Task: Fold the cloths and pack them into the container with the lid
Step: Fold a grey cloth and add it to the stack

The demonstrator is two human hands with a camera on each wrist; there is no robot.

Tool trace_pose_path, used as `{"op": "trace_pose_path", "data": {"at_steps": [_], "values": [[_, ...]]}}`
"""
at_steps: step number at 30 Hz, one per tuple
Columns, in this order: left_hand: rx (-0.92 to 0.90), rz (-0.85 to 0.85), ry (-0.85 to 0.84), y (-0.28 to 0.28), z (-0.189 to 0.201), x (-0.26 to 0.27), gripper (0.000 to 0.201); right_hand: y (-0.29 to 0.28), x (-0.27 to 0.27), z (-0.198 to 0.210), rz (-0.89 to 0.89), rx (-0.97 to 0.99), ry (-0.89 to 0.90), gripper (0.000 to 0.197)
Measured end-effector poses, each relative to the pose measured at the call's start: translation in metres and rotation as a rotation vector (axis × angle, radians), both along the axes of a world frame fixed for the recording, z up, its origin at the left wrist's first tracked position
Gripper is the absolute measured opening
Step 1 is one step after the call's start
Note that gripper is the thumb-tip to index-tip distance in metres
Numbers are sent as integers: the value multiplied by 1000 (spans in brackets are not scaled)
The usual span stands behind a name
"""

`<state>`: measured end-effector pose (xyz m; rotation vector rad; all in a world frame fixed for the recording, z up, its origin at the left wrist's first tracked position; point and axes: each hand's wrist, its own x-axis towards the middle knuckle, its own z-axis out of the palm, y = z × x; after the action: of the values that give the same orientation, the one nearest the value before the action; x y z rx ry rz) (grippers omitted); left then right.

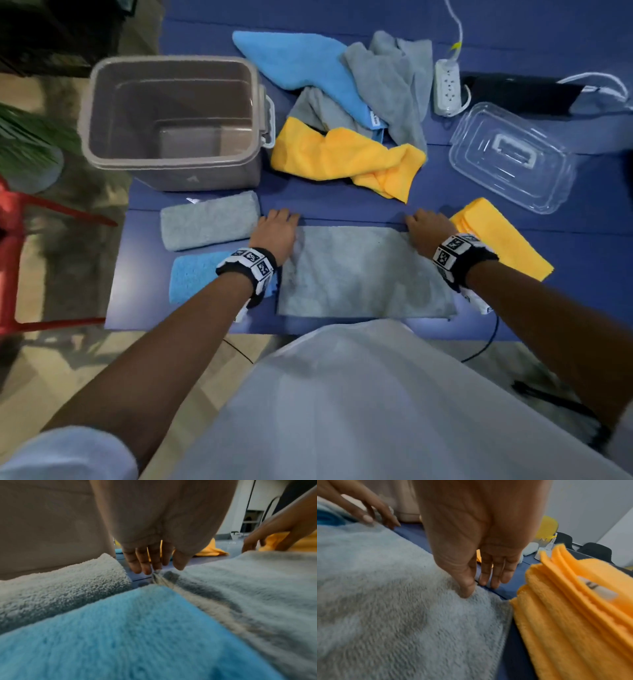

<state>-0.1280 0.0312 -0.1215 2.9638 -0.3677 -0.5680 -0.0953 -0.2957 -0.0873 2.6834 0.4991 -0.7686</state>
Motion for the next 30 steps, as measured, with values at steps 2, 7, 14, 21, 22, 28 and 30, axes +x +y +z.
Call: {"op": "trace_pose_path", "data": {"at_steps": [2,7,14,21,22,28,30], "values": [[-32,-21,44,4,-3,10,39,-4,-1,0,18,-72,-27,27],[-270,167,146,13,5,24,18,-12,0,6,130,-141,0,32],[-562,455,3,27,22,26,25,-30,8,25,-409,635,-42,26],[-967,696,-28,47,69,29,4,-67,23,50,-754,1129,-388,22],[-1040,732,-23,45,78,31,6,-69,27,53,-797,1166,-400,21],[-1089,768,-81,-1,121,59,20,-48,49,91,-855,1035,-571,30],[-1073,710,-164,-23,136,68,22,-21,49,109,-849,1076,-627,21]]}}
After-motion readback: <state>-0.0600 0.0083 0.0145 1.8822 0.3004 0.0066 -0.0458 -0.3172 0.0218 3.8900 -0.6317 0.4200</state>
